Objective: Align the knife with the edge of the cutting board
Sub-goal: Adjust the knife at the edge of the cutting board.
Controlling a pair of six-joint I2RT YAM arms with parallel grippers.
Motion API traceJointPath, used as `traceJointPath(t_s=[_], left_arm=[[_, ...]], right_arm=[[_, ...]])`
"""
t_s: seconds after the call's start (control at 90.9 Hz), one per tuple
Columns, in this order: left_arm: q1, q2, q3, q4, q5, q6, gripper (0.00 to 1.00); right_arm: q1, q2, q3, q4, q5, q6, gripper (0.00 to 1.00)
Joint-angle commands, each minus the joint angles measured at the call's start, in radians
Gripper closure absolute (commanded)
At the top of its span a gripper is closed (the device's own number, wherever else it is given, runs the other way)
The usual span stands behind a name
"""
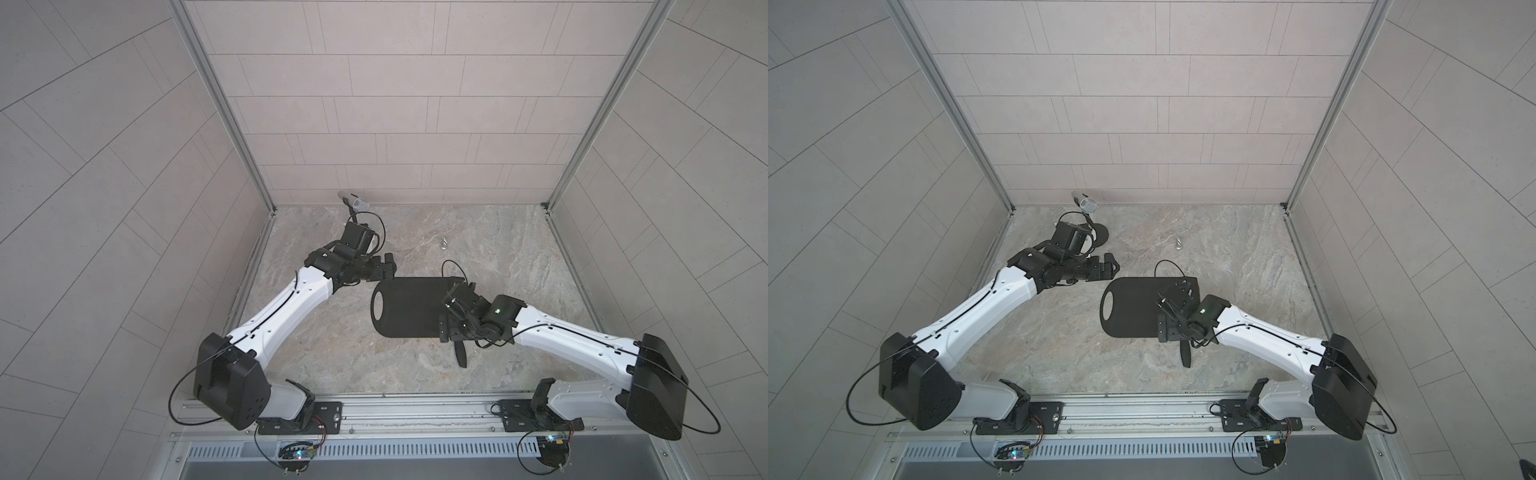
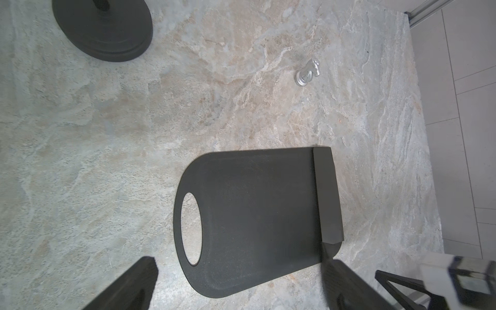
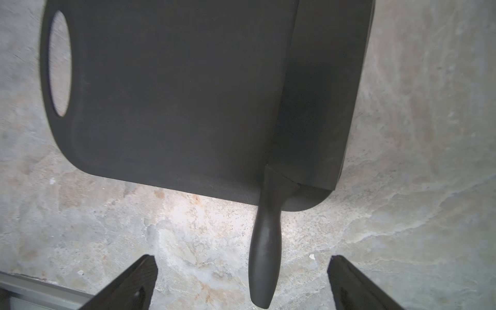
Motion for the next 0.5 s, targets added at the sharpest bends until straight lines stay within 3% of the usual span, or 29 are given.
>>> traceJointPath(t_s=[0.0, 0.231, 0.484], left_arm=[[-0.004, -0.029, -0.009, -0.013, -0.042, 0.02, 0.0], [-0.003, -0.031, -0.013, -0.014, -0.086, 0.022, 0.0], [-0.002, -0.029, -0.018, -0.011, -0.137, 0.025, 0.0]], right_arm=[[-0.042, -0.077, 0.002, -0.012, 0.002, -0.065, 0.0], [-0.229, -0.205, -0.015, -0.011, -0.106, -0.144, 0.0], [-0.376, -0.191, -0.004, -0.01, -0.195, -0.215, 0.0]])
